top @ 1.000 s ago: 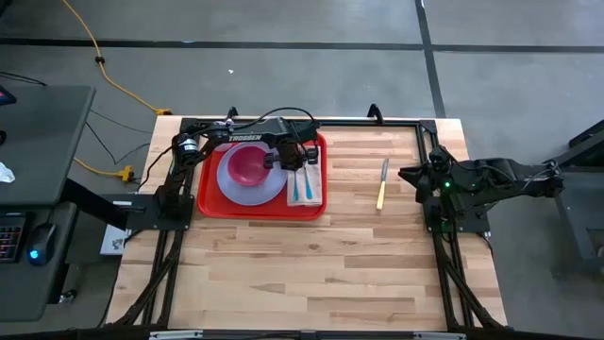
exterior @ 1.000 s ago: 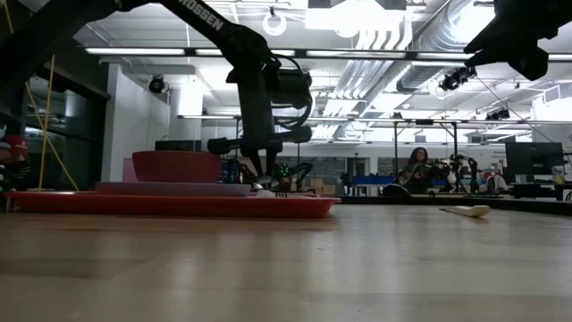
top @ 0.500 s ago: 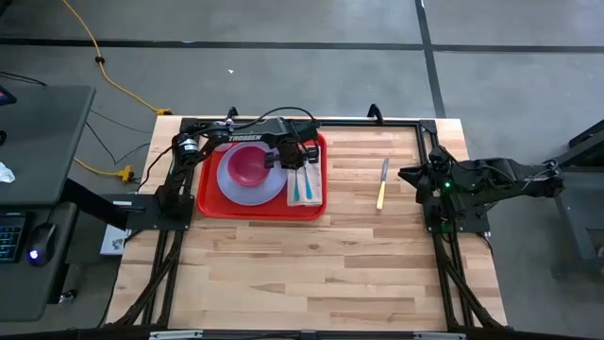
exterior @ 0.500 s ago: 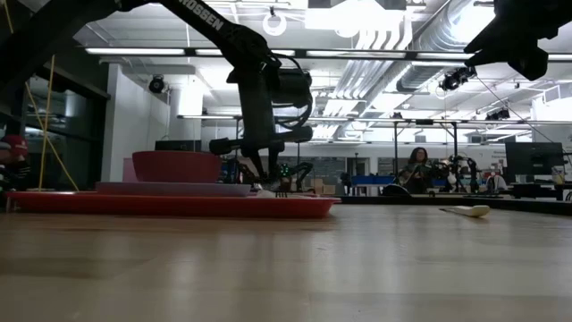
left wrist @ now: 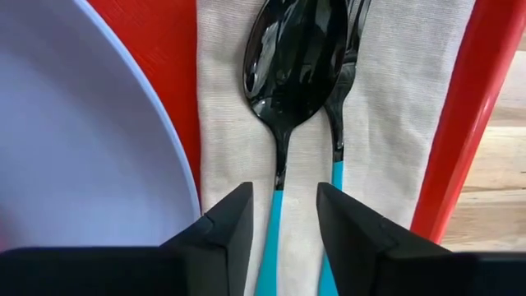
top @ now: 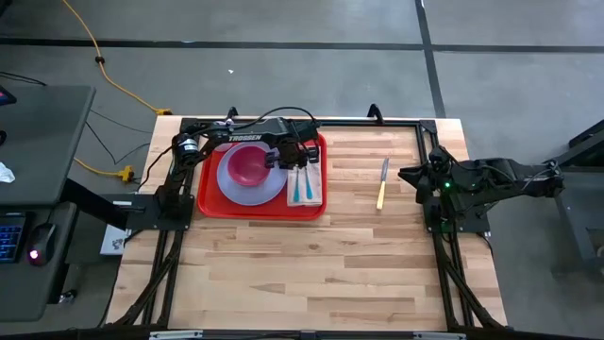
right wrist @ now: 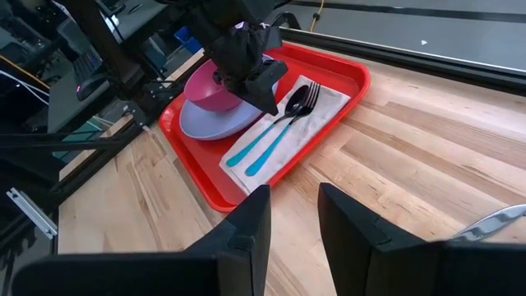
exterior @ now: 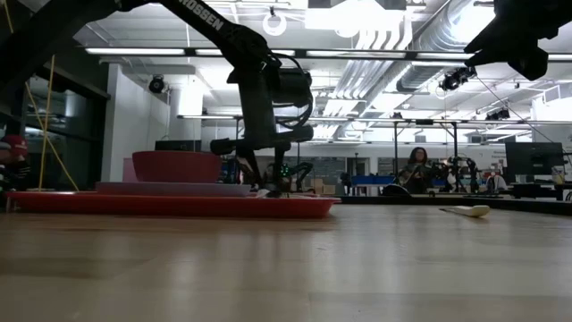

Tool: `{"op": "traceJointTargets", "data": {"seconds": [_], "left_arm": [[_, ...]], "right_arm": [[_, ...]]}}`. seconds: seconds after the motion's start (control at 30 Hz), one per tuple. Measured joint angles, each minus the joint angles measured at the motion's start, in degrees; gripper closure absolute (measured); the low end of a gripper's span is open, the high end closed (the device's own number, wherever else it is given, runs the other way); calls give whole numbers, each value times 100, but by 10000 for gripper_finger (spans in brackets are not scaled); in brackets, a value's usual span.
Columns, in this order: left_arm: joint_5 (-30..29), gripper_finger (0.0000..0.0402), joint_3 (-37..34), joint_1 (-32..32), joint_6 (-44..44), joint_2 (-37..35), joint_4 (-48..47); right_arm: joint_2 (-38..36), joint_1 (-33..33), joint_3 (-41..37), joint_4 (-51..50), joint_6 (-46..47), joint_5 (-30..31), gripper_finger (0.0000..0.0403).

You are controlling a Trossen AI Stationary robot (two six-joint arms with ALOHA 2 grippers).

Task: Set up tray
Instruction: Put the blue spoon on the white table napkin to the left of the blue fork

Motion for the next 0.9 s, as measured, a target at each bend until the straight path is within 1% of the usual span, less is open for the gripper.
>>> {"op": "traceJointTargets", "data": {"seconds": [0.13, 0.27, 0.5, 0.67, 0.73, 0.9], "left_arm": [[47, 227, 0, 0, 21, -25, -19], [93, 223, 4, -2, 221, -195, 93], [197, 222, 6, -23, 355, -541, 394], [220, 222, 4, -170, 499, -612, 582], [215, 222, 4, -234, 501, -612, 584], [-61, 222, -4, -318, 554, -586, 466]], "right_arm": [[0, 0, 0, -1, 0, -6, 320], [0, 0, 0, 0, -2, -40, 320], [0, 2, 2, 0, -17, -126, 320], [-1, 1, 1, 0, -19, -131, 320], [0, 0, 2, 0, -20, -132, 320], [0, 2, 2, 3, -20, -133, 320]]}}
